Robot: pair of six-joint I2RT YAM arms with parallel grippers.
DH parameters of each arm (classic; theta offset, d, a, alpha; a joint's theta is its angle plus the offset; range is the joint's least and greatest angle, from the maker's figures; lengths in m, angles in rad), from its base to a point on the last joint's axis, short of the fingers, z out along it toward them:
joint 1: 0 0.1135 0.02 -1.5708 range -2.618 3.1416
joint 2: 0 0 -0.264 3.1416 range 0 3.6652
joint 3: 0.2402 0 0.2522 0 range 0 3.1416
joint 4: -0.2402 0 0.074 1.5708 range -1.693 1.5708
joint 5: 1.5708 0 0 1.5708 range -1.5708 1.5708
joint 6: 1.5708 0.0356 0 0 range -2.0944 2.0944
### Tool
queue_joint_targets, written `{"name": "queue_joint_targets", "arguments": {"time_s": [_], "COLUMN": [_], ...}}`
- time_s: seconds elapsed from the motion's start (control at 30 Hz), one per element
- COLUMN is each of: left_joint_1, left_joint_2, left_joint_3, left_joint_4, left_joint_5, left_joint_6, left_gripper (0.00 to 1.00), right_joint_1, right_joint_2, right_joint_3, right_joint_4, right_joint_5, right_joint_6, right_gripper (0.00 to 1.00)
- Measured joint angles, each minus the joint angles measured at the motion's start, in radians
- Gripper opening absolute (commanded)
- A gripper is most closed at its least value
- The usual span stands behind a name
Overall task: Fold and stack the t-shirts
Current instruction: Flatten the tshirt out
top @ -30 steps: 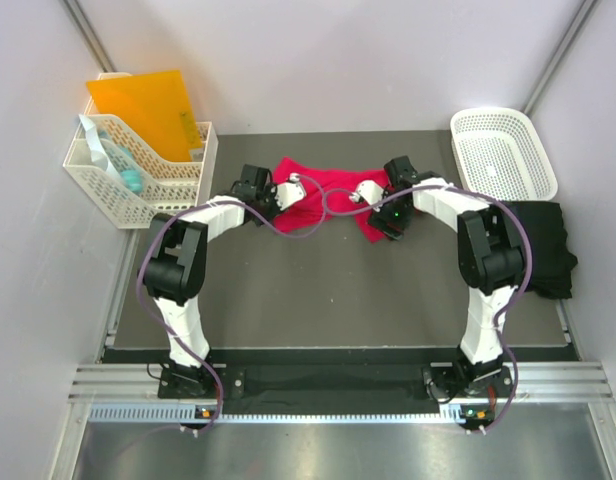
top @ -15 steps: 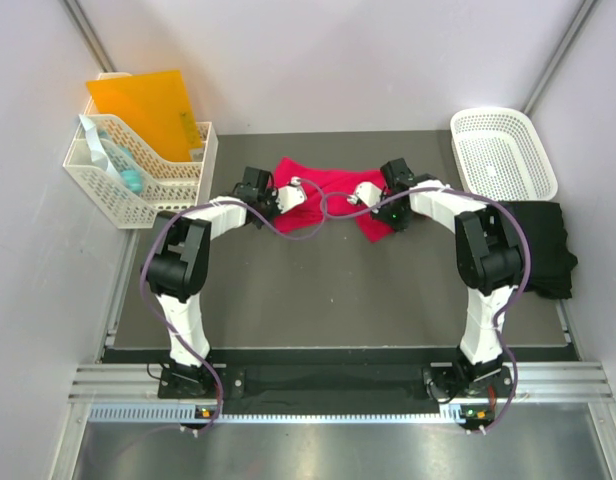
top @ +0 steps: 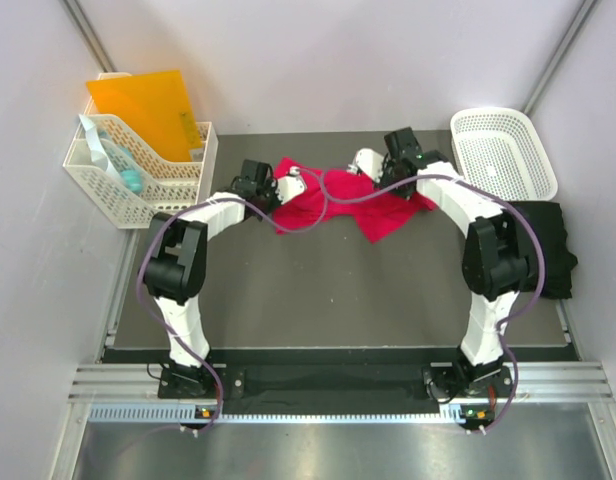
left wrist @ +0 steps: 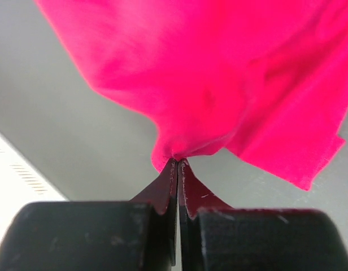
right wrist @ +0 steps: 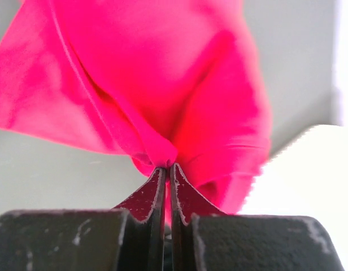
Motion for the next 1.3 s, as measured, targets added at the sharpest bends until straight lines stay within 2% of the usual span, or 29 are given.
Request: {"name": "queue_joint_targets", "arguments": {"time_s": [0.2,0.4,0.73,1.3], "left_joint_1": [0.000,0.000,0.000,0.000], "left_joint_2": [-0.058,-0.102,-0.112,-0.133], "left_joint_3": [0.045,0.049,0.048,-0.021], "left_joint_4": [0.021,0.069,0.144,0.378], "left_joint_5": [0.000,-0.002,-0.052,-0.227], "left_joint_6": [-0.022,-0.030,-0.045,-0.031], "left_gripper": [0.00,0.00,0.00,0.00], "right_joint_1": [0.000,-0.001,-0.010,-0.014], "right_joint_2": [-0.056,-0.087,-0.087,-0.104], "right_joint_3": [0.139,0.178,0.184,0.126], "right_joint_4": [0.010,0.062,0.167,0.435], "right_joint_5": [0.042,0.093,0.156,0.281], "right_joint_6": [-0.042,-0.091,-0.127,-0.133], "right_gripper": [0.00,0.00,0.00,0.00]}}
